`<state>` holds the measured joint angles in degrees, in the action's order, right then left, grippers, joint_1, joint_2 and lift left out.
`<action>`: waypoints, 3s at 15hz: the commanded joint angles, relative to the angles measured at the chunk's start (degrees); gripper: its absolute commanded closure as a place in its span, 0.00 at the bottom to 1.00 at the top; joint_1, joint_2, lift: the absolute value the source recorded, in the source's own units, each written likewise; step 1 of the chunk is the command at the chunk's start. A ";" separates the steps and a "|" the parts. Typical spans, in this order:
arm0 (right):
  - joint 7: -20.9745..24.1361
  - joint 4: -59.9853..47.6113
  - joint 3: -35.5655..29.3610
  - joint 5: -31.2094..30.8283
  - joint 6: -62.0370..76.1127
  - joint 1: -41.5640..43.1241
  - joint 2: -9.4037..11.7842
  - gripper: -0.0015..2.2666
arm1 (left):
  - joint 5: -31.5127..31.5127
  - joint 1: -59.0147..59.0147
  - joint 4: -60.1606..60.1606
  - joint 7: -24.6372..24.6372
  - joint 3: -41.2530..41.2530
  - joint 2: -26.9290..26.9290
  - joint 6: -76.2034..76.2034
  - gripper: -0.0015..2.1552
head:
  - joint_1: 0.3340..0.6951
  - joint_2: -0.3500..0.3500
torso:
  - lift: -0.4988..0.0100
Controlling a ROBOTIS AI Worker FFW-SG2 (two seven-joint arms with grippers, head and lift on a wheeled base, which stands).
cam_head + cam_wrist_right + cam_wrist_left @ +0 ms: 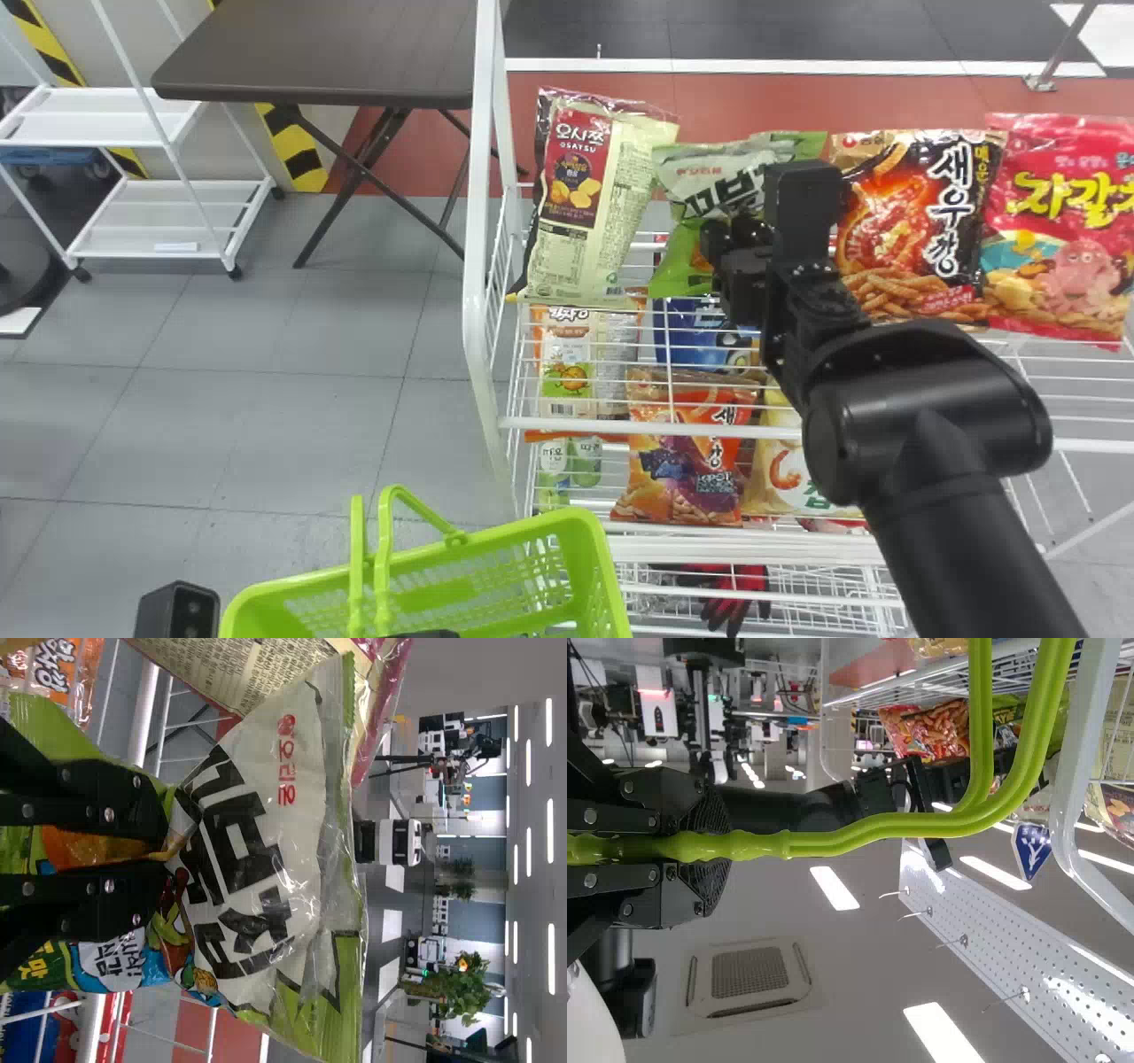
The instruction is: Hold basket handle with left hand then pick Gkobukchip with right hand and place into basket
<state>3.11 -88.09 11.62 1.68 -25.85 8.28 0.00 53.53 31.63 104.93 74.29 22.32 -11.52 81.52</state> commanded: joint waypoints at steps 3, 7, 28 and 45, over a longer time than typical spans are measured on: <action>1.20 -12.02 -0.02 -3.96 -5.23 -6.79 -0.05 0.99 | 0.00 -0.08 -0.26 0.06 0.00 0.09 -0.18 1.00 | 1.00 0.57 | 0.98; 1.46 -27.66 -0.02 -6.16 -16.48 -13.03 -0.05 0.99 | 0.00 -0.34 -0.34 -0.20 -0.53 0.18 -0.18 1.00 | 1.00 0.54 | 0.98; -6.62 -44.27 4.55 34.09 -64.23 -21.38 -0.05 0.99 | 0.18 -0.96 -0.70 -0.11 -1.41 0.27 0.00 1.00 | 1.00 1.00 | 0.98; -13.74 -43.31 0.07 3.42 -5.93 -37.64 4.31 0.03 | 0.35 -1.48 -1.75 -0.20 -1.93 0.00 -0.18 1.00 | 1.00 0.92 | 0.98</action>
<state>-10.63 -133.12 14.88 5.70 -42.57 -27.20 4.33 53.88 30.17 103.51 74.08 20.30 -11.51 81.39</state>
